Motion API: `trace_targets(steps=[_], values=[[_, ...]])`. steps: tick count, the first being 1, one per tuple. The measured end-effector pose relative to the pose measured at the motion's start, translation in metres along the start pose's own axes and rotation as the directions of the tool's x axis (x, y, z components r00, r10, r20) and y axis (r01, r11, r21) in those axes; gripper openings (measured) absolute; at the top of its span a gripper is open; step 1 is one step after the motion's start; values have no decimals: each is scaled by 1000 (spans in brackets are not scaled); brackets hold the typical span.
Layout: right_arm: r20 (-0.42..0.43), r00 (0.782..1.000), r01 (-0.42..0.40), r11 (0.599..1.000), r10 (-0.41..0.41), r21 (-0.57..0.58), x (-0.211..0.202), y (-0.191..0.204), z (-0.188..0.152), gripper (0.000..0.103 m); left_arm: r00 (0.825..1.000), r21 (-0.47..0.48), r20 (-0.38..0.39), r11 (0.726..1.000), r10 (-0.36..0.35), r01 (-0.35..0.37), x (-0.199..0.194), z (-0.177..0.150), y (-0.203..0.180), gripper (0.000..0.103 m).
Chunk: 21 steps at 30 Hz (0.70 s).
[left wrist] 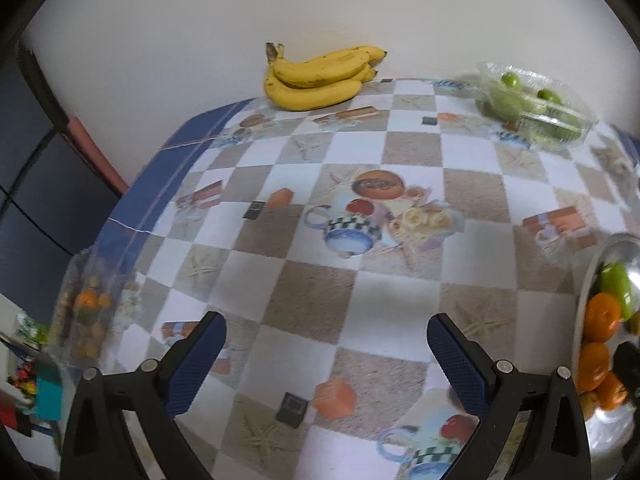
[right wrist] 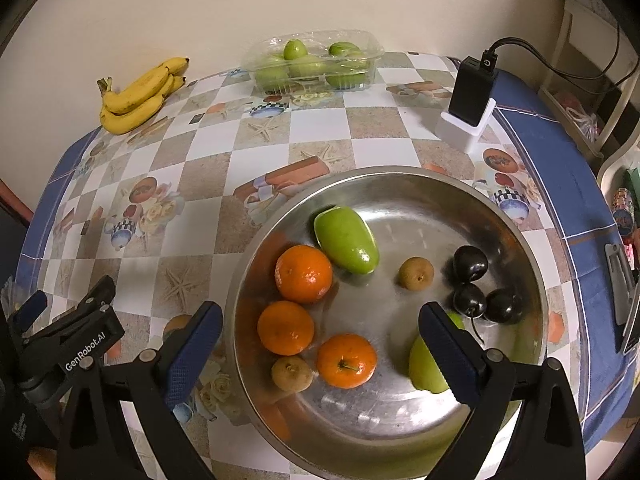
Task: Organize fruits
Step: 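Withdraw both open tools up from the steel bowl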
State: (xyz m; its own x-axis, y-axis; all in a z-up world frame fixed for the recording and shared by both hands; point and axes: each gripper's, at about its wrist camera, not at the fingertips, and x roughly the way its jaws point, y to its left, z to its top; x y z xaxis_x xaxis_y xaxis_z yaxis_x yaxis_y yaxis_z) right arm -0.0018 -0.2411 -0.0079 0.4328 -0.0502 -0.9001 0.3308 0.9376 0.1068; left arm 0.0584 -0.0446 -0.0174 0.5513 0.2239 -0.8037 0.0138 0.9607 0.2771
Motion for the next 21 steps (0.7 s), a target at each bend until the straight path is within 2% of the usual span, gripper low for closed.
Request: trace_targets(steps=[21], values=[[20, 1000, -5, 1000, 5, -5, -22, 5, -31, 99, 998, 9, 5, 998, -66, 66, -36, -33, 28, 102]])
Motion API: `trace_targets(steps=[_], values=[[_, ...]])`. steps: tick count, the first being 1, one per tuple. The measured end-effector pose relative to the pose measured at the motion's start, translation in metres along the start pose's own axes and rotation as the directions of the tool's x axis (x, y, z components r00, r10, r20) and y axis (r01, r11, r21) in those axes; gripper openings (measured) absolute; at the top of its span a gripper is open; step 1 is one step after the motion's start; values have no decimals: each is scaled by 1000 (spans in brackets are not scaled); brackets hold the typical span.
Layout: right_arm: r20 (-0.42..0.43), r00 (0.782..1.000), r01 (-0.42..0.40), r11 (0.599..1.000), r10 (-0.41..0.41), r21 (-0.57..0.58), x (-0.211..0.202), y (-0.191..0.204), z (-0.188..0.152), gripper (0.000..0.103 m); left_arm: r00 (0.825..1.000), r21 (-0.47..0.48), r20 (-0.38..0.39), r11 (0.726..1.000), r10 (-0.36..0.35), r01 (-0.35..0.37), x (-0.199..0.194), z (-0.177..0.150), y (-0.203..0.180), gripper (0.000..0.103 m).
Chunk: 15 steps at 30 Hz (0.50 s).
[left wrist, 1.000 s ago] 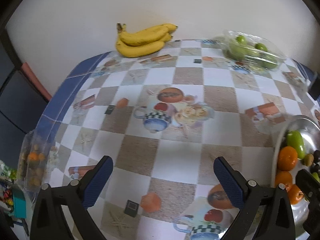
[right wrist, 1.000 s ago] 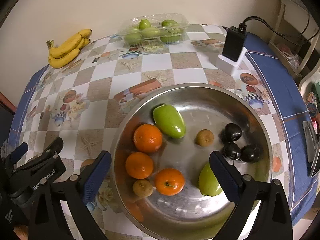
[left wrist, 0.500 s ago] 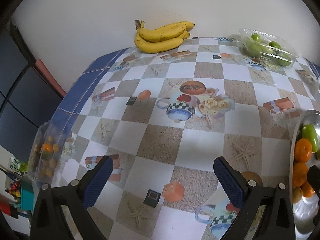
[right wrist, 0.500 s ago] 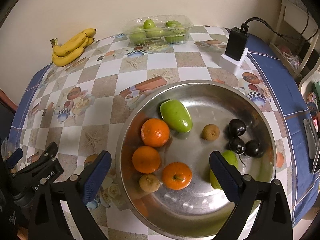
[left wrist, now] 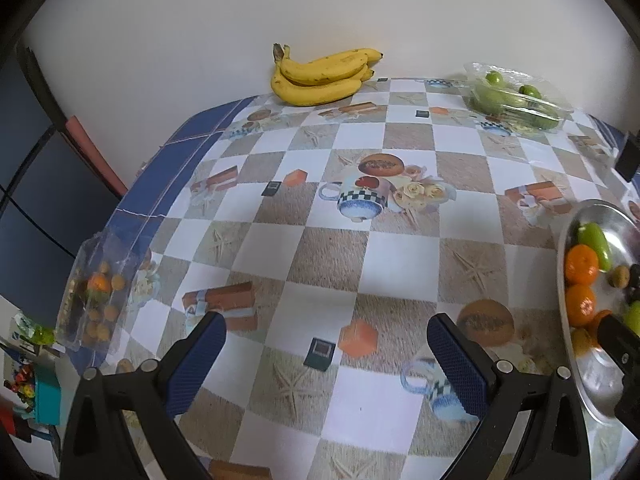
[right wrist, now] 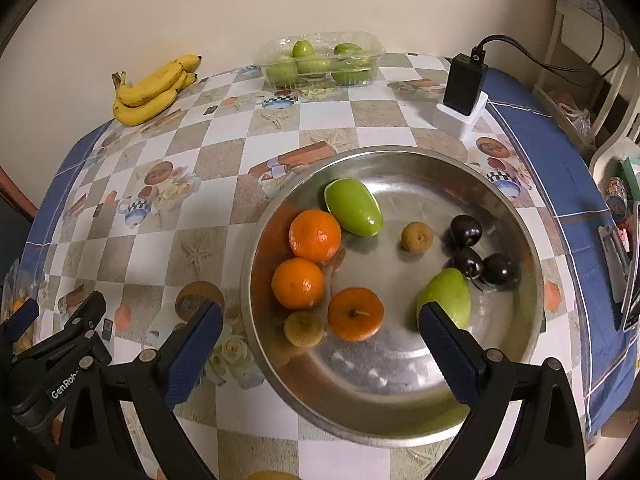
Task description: Organize fruits
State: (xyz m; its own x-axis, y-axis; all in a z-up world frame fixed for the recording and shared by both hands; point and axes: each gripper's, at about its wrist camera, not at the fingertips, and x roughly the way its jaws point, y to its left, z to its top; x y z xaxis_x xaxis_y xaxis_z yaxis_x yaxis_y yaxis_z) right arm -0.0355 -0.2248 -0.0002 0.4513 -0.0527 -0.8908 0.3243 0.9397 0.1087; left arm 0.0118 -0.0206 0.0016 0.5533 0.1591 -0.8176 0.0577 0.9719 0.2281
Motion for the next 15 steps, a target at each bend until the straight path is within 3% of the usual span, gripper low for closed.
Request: trace_targets(steps=[15], values=[[2, 1000, 22, 1000, -22, -11, -23, -3, -23, 99, 998, -4, -43, 999, -53, 53, -19, -12, 9, 102]])
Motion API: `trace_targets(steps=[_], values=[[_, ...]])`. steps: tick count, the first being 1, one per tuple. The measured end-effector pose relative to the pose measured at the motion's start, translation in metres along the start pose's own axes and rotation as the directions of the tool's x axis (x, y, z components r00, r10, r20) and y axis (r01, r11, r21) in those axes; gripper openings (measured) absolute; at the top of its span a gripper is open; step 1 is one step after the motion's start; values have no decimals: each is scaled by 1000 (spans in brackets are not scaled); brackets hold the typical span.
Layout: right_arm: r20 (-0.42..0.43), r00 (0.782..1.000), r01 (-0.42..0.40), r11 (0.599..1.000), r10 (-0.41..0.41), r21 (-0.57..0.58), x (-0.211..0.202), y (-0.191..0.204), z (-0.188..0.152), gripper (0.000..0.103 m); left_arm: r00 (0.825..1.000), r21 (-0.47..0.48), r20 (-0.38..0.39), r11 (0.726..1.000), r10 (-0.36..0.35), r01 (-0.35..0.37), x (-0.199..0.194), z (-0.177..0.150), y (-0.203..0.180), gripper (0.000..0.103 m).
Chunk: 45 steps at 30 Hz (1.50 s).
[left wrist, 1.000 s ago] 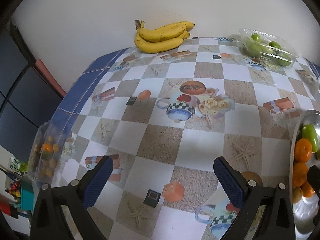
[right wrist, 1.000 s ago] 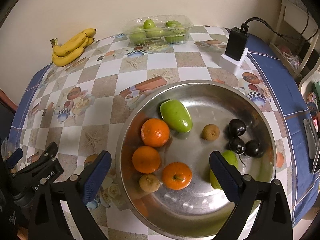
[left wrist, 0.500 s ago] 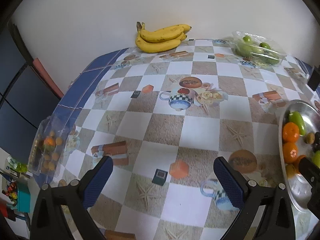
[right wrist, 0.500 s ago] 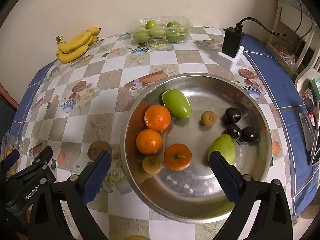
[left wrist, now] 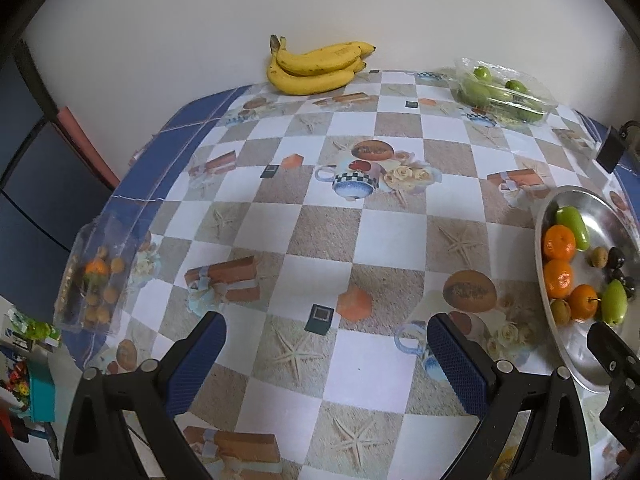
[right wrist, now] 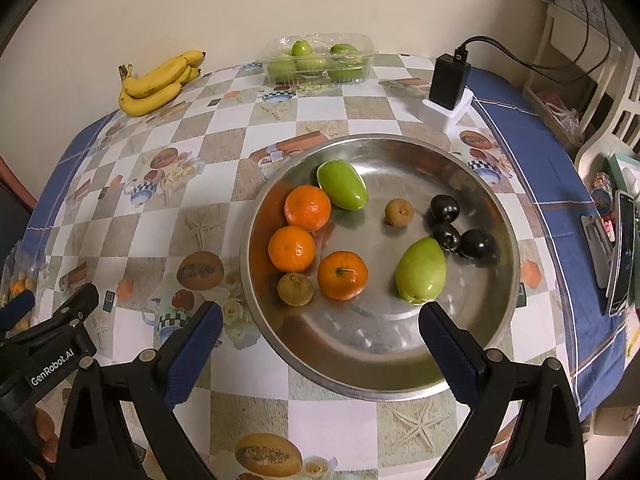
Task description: Organize fruits
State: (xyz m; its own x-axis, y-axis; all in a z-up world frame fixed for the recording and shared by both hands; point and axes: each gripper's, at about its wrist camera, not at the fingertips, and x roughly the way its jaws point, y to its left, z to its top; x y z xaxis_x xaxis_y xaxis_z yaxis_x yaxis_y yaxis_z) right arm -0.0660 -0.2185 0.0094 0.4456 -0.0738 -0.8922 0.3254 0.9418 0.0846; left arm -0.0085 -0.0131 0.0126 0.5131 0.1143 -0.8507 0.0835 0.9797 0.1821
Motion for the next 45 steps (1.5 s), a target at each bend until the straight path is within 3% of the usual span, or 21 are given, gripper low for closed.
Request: trace_targets(steps=[16, 45], values=[[42, 999, 1, 1000, -2, 31, -17, -8, -4, 99, 997, 23, 57, 998, -52, 51, -22, -2, -1, 102], [-4, 1000, 2, 1000, -2, 17, -6, -5, -2, 99, 996, 35, 43, 997, -72, 71, -13, 0, -5, 102]])
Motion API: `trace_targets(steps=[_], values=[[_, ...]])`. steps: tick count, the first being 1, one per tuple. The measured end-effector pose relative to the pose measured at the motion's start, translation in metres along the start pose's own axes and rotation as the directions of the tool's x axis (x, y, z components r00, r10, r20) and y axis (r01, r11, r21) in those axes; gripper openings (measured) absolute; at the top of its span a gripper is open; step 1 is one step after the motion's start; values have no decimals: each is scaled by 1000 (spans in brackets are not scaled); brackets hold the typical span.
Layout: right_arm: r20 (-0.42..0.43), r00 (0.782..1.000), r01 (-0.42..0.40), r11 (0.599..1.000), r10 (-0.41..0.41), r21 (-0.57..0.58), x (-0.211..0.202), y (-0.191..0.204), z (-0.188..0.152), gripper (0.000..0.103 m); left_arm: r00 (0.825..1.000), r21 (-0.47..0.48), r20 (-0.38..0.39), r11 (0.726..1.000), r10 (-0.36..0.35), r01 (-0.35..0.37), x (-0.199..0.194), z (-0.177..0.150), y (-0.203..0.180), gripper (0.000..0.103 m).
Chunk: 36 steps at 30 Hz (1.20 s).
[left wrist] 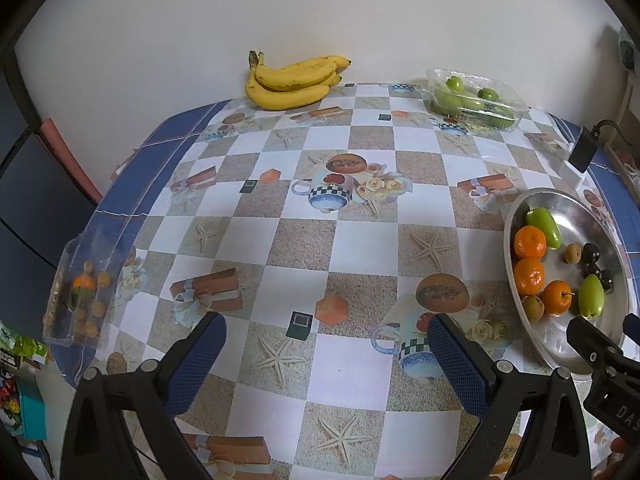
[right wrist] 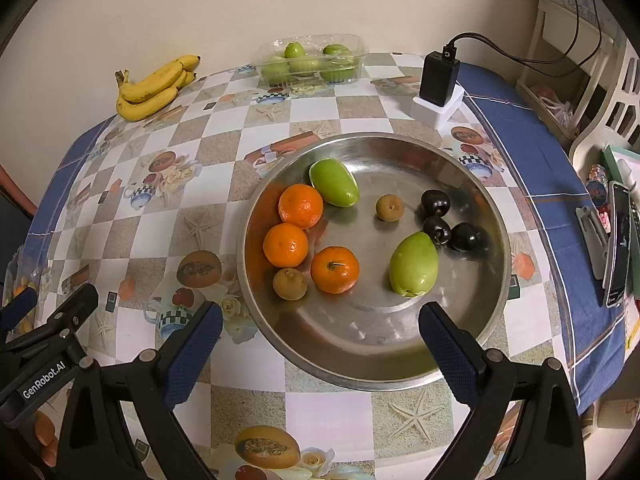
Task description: Organize fruits
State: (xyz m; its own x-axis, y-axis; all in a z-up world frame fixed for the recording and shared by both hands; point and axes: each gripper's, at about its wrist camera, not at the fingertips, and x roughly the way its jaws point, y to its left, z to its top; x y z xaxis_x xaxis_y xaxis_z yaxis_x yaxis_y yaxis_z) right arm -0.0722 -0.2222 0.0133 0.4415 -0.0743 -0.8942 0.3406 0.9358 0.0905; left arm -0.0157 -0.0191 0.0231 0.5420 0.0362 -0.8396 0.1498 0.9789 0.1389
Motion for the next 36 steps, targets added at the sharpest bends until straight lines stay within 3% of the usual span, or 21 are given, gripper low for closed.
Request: trace_targets(steps=[36], values=[[-8, 1000, 0, 1000, 0, 9, 3, -2, -1, 99, 1000, 6, -2, 1000, 8, -8, 1, 0, 0, 102]])
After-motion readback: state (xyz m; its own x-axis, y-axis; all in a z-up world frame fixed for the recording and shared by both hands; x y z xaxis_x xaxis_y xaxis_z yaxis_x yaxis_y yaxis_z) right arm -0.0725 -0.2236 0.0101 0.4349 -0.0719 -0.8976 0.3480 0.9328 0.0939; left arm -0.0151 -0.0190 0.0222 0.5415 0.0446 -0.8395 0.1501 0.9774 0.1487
